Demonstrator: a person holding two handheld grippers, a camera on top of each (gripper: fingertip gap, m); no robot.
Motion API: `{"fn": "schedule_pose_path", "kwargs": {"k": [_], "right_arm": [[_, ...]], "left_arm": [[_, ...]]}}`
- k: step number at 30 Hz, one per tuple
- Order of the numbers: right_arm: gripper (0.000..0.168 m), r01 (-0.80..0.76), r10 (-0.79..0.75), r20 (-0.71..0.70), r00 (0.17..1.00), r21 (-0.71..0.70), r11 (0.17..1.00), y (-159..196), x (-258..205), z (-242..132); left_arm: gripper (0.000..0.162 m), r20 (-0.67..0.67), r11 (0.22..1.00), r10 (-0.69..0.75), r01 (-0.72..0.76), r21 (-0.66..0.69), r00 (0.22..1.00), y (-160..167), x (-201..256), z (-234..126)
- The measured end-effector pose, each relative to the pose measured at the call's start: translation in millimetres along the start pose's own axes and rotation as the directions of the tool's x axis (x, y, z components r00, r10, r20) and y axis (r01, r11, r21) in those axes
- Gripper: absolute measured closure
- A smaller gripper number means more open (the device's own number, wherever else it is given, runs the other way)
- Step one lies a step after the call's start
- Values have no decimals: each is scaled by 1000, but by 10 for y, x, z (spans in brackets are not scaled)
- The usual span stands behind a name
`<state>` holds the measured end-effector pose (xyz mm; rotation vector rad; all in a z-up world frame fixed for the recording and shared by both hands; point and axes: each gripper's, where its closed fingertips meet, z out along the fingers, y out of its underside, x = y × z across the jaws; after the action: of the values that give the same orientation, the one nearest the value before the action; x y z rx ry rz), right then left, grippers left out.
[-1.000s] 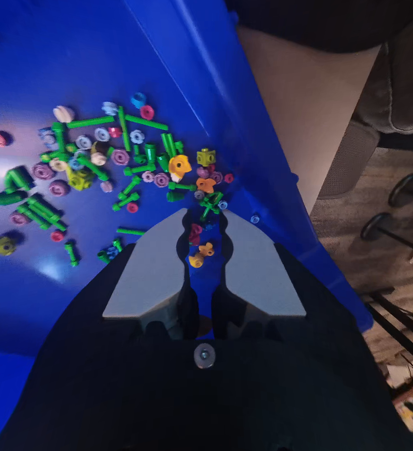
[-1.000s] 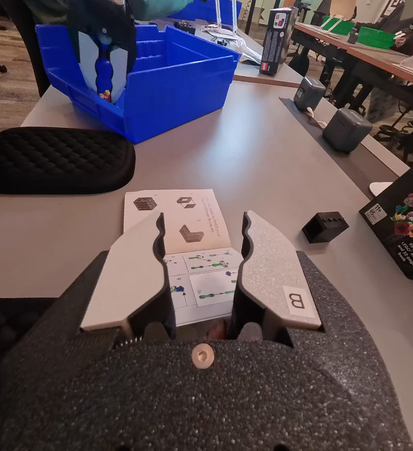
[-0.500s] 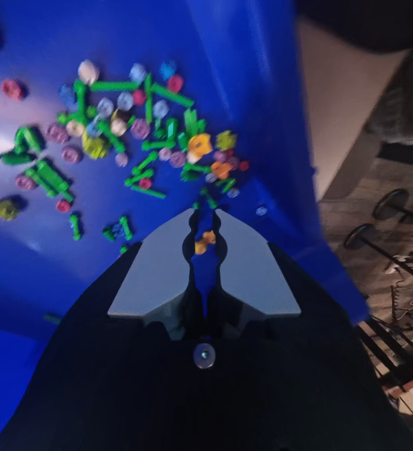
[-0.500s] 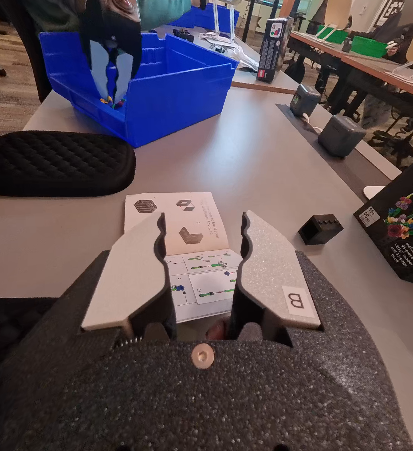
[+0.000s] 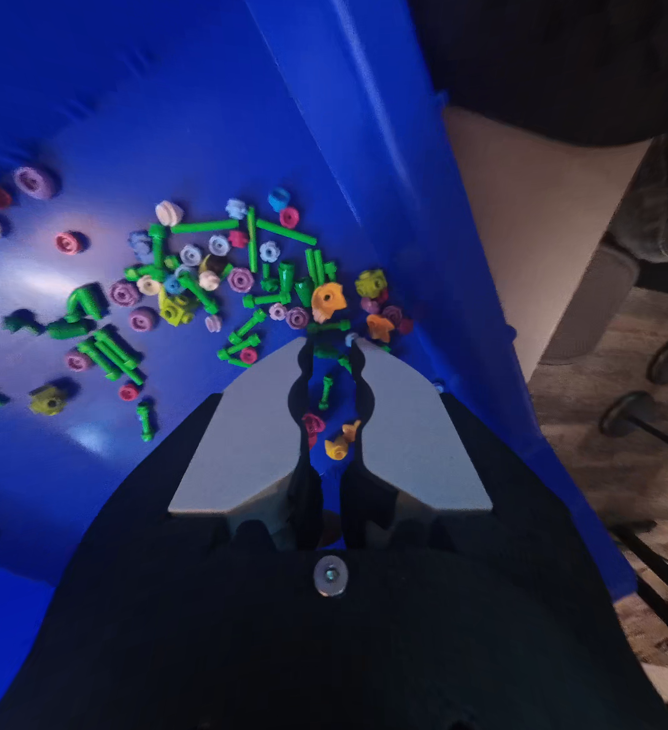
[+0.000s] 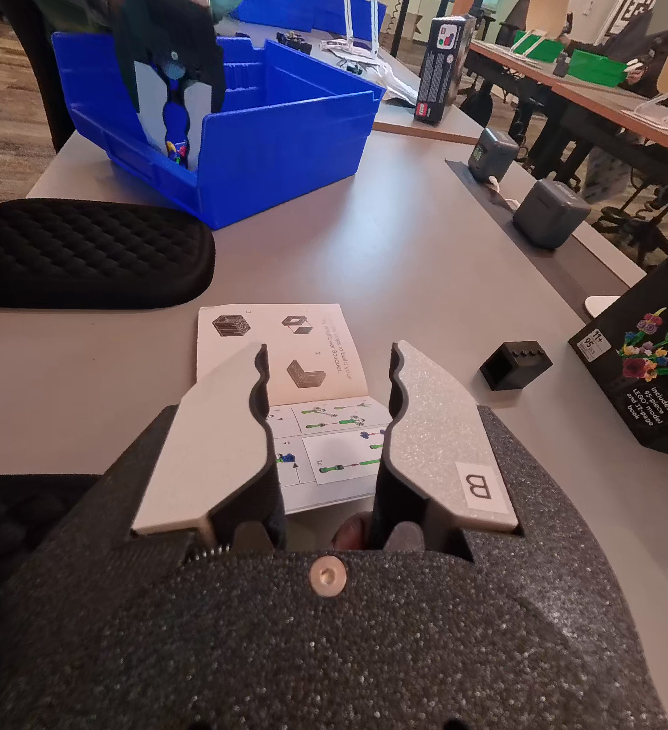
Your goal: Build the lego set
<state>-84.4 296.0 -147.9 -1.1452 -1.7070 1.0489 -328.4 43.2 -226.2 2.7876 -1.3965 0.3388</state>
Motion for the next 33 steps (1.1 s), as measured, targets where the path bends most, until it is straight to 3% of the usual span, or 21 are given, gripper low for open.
{"fn": "schedule_pose_path", "kwargs": {"k": [4, 7, 10, 14, 16, 22, 28, 33], "right_arm": [[110, 1, -1, -1, 1000, -5, 1000, 10, 0, 2], [110, 1, -1, 0, 1000, -7, 1000, 18, -3, 6], [110, -3, 3, -1, 1000, -4, 1000, 19, 3, 2], [110, -8, 8, -2, 1000, -11, 1000, 44, 10, 3], [111, -5, 5, -2, 1000, -16, 1000, 54, 8, 7], [112, -6, 6, 3, 1000, -22, 1000, 74, -2, 23], [113, -7, 7, -3, 1000, -21, 1000, 85, 11, 16], [113, 0, 0, 2, 1000, -31, 1000, 99, -3, 24]], "left_arm": [[143, 2, 999, -11, 11, 38, 1000, -44, -19, -5], [156, 10, 1000, -16, 16, 12, 1000, -3, -38, -10], [157, 45, 999, -39, 37, 34, 998, -8, -111, -81], [133, 103, 976, -162, 144, 163, 981, -97, -306, -218], [133, 105, 963, -191, 166, 212, 976, -137, -352, -249], [135, 227, 938, -320, 274, 210, 920, -35, -669, -301], [148, 273, 936, -311, 243, 256, 910, -145, -823, -317], [147, 292, 955, -292, 259, 146, 911, -30, -854, -220]]}}
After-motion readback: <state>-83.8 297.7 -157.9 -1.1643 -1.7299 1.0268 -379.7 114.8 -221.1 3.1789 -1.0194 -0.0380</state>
